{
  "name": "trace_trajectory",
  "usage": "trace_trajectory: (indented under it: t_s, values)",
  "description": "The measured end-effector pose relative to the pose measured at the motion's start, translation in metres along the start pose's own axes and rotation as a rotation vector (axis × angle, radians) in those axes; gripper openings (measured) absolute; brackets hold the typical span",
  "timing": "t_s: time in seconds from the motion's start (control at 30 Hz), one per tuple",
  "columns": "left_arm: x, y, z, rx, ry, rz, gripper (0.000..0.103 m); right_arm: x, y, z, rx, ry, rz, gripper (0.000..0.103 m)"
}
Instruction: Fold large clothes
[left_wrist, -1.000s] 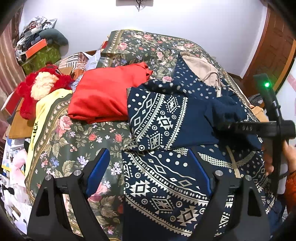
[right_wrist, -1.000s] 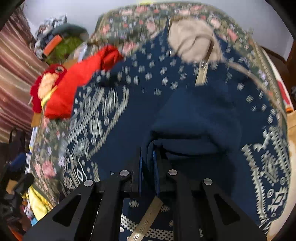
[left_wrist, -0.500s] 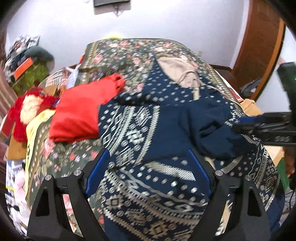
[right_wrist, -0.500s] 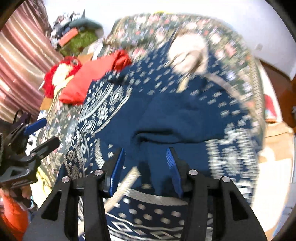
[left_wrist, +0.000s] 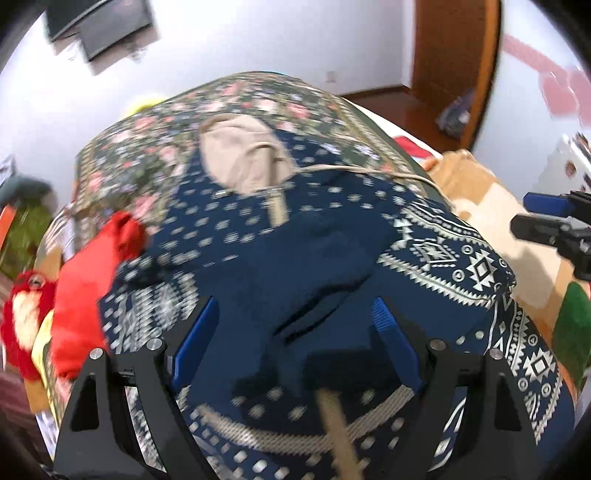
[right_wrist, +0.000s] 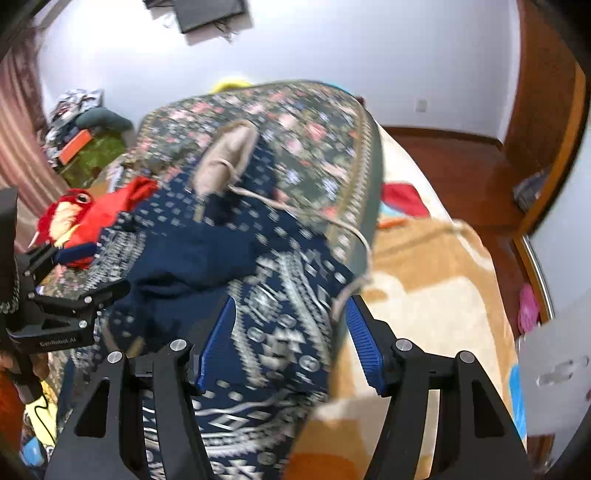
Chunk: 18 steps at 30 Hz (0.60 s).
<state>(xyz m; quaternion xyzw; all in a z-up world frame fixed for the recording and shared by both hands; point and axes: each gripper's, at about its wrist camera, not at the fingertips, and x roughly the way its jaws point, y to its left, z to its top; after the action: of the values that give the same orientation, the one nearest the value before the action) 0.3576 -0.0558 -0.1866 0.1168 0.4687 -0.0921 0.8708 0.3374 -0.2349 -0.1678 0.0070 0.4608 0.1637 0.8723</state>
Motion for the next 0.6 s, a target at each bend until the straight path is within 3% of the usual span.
trace_trajectory:
  t_s: [0.13,0.3,0.37,0.5,0.57,0.6]
  values:
    - [0.038,-0.026,0.009,0.077,0.056,-0.015,0.085,0.018,-0.014,-0.013,0.037,0.051,0.005,0.058]
    - [0.086,-0.038,0.013,0.132,0.121,0.052,0.085,0.036,-0.020,-0.028,0.051,0.104,0.021,0.058]
    - [0.101,-0.034,0.014,0.107,0.132,0.054,0.085,0.042,-0.020,-0.031,0.053,0.119,0.034,0.058]
    - [0.112,-0.019,0.022,0.021,0.144,-0.014,0.084,0.050,-0.018,-0.037,0.054,0.142,0.044,0.058]
    - [0.114,-0.016,0.023,0.012,0.133,-0.029,0.079,0.052,-0.018,-0.038,0.064,0.150,0.048,0.058]
    - [0.114,-0.015,0.023,0.019,0.124,-0.032,0.069,0.054,-0.019,-0.038,0.068,0.152,0.049,0.058]
